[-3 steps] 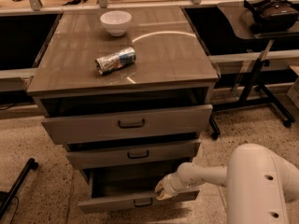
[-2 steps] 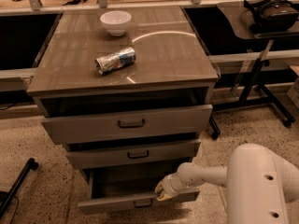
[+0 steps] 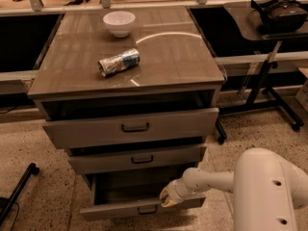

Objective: Open bottom drawer

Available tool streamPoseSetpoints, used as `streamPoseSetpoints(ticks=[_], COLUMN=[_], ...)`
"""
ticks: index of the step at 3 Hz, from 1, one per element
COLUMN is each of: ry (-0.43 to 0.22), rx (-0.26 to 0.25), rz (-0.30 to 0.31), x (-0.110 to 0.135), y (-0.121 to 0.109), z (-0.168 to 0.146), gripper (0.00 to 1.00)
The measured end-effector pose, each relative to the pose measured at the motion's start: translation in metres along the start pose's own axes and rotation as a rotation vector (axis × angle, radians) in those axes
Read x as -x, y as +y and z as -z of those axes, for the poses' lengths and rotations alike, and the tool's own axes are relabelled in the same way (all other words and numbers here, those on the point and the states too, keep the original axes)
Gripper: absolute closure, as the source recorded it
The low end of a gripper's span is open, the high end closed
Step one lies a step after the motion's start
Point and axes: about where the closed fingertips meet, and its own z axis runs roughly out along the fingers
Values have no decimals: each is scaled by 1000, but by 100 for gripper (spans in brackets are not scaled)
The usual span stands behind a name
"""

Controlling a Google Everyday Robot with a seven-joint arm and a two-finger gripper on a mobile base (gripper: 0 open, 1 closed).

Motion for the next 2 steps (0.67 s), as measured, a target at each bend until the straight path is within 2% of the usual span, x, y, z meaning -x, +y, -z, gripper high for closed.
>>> streamPoseSetpoints(ticks=[1,2], ry=[0,-17], rx=[0,36], rz=[0,-32], x=[0,-7], y=[0,12], z=[0,-7], gripper=[32,1])
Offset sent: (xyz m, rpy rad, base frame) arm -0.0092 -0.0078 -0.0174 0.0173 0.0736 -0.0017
